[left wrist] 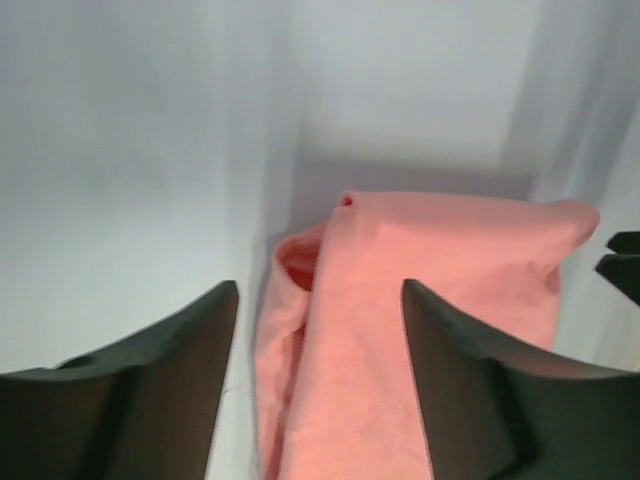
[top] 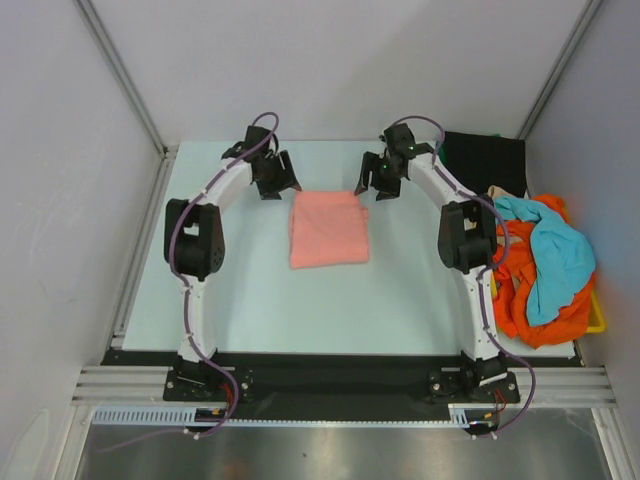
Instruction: Fold and stack the t-shirts
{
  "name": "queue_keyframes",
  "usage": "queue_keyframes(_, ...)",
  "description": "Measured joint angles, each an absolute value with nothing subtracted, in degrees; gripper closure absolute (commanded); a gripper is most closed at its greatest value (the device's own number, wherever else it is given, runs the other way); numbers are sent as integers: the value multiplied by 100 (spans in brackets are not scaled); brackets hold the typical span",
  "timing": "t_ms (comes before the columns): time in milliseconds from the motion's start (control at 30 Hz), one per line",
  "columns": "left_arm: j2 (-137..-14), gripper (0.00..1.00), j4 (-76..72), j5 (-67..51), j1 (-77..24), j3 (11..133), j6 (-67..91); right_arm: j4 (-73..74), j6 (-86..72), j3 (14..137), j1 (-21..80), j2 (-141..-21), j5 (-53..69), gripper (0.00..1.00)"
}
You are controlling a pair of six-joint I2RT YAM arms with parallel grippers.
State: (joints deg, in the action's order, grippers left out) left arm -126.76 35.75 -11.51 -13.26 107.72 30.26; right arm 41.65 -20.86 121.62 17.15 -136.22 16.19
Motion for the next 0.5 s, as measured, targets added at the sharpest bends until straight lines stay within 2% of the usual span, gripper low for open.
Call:
queue_keyframes(33, -12700, 20, 3653, -1096, -1280, 10851, 3017, 4187, -2084, 12167, 1653, -13622, 1603, 27)
queue_keyframes(100, -12623, 18, 3723, -1004, -1223, 10866, 2967, 4130, -2080, 12042, 1590, -13531, 1562, 27)
queue_keyframes(167, -12381, 17, 3699, -840, -1208, 10661, 2936, 3787, -2088, 11244, 1557, -13032, 1474, 27)
queue_keyframes(300, -11091, 17, 3352, -666, -1404, 9172, 2945, 3332, -2150, 9369, 1850, -11631, 1466, 27)
queue_keyframes(500, -9585, 20, 2390, -963, -2086, 7406, 3052, 1872, -2416, 7924, 2589, -10680, 2338, 30)
